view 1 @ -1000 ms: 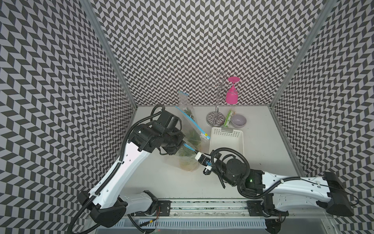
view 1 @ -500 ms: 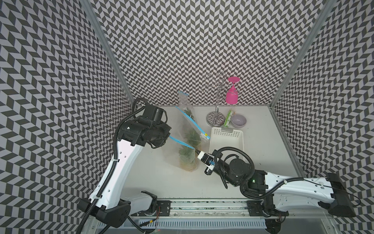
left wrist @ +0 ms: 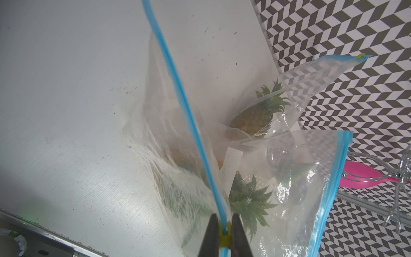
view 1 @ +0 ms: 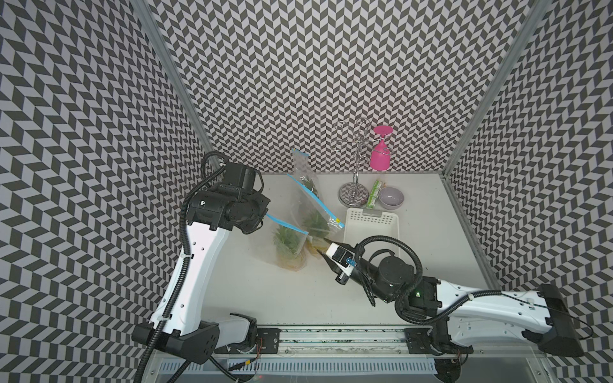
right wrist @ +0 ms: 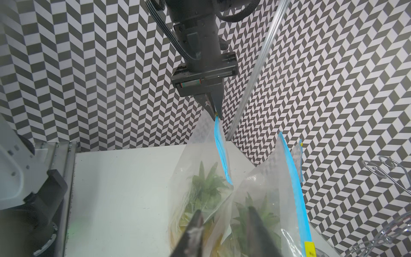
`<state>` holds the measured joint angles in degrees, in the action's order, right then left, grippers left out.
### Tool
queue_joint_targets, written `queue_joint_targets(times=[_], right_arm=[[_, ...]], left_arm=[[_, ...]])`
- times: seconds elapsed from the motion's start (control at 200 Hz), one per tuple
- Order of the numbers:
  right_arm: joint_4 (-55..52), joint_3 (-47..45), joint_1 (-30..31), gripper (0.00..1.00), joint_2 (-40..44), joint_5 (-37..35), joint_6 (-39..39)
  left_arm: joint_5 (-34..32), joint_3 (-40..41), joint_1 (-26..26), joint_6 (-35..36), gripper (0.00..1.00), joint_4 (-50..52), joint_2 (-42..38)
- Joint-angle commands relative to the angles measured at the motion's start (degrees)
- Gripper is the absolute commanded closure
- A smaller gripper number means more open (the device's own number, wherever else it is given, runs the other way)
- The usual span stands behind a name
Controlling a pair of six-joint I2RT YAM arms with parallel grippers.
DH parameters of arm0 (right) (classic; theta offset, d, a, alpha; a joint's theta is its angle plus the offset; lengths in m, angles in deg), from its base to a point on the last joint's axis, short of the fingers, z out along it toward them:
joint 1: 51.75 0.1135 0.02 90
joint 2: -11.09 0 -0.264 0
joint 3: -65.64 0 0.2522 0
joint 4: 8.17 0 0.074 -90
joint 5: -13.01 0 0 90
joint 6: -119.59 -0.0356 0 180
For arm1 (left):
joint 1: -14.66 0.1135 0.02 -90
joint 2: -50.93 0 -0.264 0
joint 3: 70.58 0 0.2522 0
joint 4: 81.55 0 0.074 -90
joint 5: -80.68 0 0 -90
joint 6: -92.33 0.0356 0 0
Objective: Open the zip-top bag and take out the pineapple
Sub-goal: Unzip the zipper on the zipper food storage bag.
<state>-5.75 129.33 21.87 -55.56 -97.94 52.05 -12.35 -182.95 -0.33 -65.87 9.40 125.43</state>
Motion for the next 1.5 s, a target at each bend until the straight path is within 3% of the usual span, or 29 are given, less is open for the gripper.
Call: queue_joint_targets(times=[0.0, 0.09, 0.195, 0.431, 0.756, 0.851, 1.061, 1.492], right_arm=[[-1.77, 5.16, -1.85, 0.46, -4.02, 2.9, -0.36], [-2.24, 7.25, -2.15, 0.46, -7.62, 4.04, 1.25], [-1.6, 9.02, -3.01, 0.57, -10.91, 4.72, 1.63], [-2.94, 11.5, -5.86, 0.71, -13.87, 7.03, 1.42], [-1.44, 13.23, -6.39, 0.77, -17.06, 6.27, 0.83], [-1.34, 14.03, -6.56, 1.0, -17.46, 6.18, 1.05], [0.83, 9.8, -6.56, 1.0, -13.37, 7.95, 0.96], [0.67, 4.49, -5.42, 1.0, -7.4, 7.86, -2.09]], left_arm=[[0.91, -1.49, -0.22, 0.13, 1.0, 0.41, -1.29], [1.29, -1.15, -0.22, 0.07, 0.99, 0.42, -1.57], [1.4, -1.27, -0.22, 0.07, 0.99, 0.42, -1.73], [1.86, -1.24, -0.22, 0.51, 0.99, 0.49, -1.64], [2.52, -1.29, -0.22, 0.93, 0.99, 0.16, -1.2], [2.32, -1.41, -0.22, 1.14, 0.99, 0.33, -1.11], [-0.48, -2.08, 1.05, 2.75, 0.96, 0.51, -0.25], [-2.24, -5.48, 10.17, 8.72, 0.88, -0.26, 3.23]])
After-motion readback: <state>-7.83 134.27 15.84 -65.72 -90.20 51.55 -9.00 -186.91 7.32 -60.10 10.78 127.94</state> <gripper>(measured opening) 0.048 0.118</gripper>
